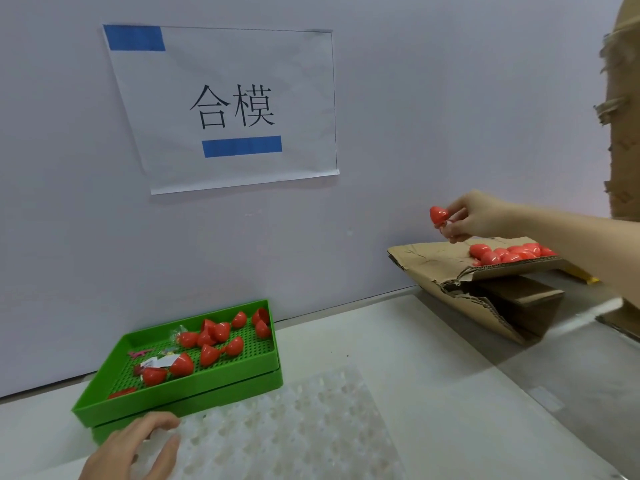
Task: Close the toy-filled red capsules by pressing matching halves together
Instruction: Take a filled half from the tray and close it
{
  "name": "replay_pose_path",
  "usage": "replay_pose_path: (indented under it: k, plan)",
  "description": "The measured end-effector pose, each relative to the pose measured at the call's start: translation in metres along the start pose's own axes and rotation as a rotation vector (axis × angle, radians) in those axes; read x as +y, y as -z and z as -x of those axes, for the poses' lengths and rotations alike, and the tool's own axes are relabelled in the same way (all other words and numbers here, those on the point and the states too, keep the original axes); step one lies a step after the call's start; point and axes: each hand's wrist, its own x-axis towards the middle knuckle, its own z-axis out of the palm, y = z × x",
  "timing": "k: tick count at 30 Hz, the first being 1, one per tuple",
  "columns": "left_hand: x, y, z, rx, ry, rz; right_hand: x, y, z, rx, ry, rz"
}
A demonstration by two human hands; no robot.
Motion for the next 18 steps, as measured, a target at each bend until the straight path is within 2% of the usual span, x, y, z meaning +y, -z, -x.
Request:
replay_pose_path:
  k: [3, 7, 14, 18]
  plan:
    - [0.001, 0.001, 0.002, -0.005, -0.025, 0.029, -0.031, -0.001, 0.007, -0.061, 0.018, -0.082]
    - [0.002, 0.003, 0.001, -0.046, -0.019, 0.038, -0.097, -0.03, 0.021, -0.181, 0.141, -0.092]
    - [0.003, 0.008, 0.007, -0.057, -0.016, 0.06, -0.204, -0.171, 0.063, -0.355, 0.344, 0.188]
    - [0.004, 0.009, 0.009, -0.048, -0.013, 0.08, -0.228, -0.234, 0.068, -0.314, 0.301, 0.189]
